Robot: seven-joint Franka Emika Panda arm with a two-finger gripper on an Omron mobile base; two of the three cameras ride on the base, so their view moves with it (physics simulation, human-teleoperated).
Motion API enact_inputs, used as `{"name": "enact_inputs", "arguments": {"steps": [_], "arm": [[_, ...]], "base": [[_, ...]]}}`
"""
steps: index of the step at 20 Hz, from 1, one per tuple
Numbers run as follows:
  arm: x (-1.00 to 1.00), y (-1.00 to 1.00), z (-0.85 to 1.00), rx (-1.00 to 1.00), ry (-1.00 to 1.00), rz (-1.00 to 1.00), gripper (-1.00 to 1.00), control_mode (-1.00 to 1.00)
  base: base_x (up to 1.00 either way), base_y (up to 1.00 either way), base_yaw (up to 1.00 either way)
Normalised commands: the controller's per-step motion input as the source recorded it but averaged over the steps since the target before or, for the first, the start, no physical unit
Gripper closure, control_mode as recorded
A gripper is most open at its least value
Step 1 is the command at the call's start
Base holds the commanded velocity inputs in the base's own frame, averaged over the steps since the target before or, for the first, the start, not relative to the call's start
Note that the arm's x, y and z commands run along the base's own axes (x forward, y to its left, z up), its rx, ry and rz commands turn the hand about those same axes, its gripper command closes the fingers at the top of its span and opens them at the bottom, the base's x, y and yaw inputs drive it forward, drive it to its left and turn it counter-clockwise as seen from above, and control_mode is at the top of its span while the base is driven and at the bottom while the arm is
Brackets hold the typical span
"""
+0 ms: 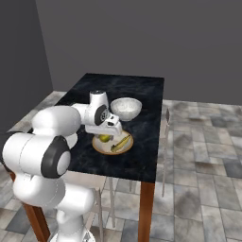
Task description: Take the fruits from the plate on the dining counter and place two fruits in each bowl.
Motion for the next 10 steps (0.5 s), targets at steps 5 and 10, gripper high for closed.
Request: {"name": "enact_inputs", "arguments": {"steps": [5, 10], "arm": [[0.48, 0.00, -0.16, -0.02, 0.03, -0.01, 1.00, -1.00], [0.21, 0.00, -0.20, -0.01, 0.03, -0.01, 1.00, -1.00]], "base": [[0.00, 0.00, 0.00], [0.00, 0.00, 0.00]]}}
